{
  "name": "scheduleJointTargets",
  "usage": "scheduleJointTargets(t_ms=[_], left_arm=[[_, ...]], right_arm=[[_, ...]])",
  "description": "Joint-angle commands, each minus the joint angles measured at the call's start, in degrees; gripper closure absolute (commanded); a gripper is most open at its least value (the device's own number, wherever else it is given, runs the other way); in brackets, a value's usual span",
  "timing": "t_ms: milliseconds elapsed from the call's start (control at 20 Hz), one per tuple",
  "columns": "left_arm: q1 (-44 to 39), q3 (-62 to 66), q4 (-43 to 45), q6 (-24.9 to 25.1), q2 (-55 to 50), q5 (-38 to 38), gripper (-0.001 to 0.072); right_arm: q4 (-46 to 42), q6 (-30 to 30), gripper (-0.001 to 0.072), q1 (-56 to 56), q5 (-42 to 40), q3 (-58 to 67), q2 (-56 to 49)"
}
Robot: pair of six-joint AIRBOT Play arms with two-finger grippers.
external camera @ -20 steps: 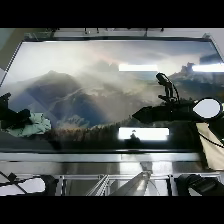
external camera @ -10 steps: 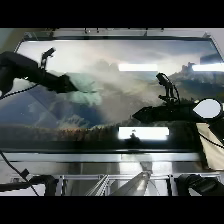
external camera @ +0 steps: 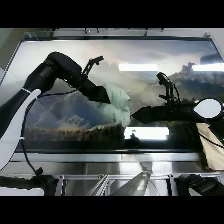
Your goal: Fold the shirts.
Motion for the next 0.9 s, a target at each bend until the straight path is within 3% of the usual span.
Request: scheduleJointTargets(t_ms=[0, 50, 100, 150, 200, 400, 550, 700, 850], left_arm=[[-0.13, 0.24, -0.26, -1.14, -2.82, 7.65, -0.001], [0.59, 0.57, -0.22, -1.14, -2.75, 10.73, -0.001], [1.68, 1.49, -0.17, -1.22, -2.75, 14.23, -0.001], [3.04, 2.03, -0.07, -1.31, -2.34, 16.57, -0.001], [4.76, 1.75, 0.33, -1.33, -1.27, 17.44, -0.0009], [13.51, -9.99, 6.25, -1.31, 7.54, 8.94, -0.0009], [18.05, -26.27, -1.77, 1.51, 12.83, -2.91, -0.0007], [17.42, -34.12, -10.01, 7.56, 9.66, -10.08, -0.0007], [13.99, -30.99, -16.17, 10.4, 2.16, -12.41, 0.0003]], right_arm=[[2.91, 0.59, 0.0682, -0.04, 0.07, 0.04, -0.02], [2.86, 2.36, 0.0678, -0.55, 0.15, 0.07, -0.02], [2.84, 4.39, 0.0517, -1.75, 0.63, 0.07, -0.02], [2.86, 5.79, 0.0248, -3.45, 1.18, 0.07, -0.02], [2.84, 6.1, 0.0198, -5.75, 2.43, 0.07, -0.02], [-4.48, 6.71, 0.0214, -15.23, 8.35, 0.04, -2.62], [-12.0, 9.97, 0.0213, -16.02, 10.73, -1.01, -8.83], [-8.5, 7.82, 0.0214, -11.98, 7.61, -3.04, -17.07], [-1.31, 3.63, 0.0226, -5.9, 3.98, -3.04, -24.9]])
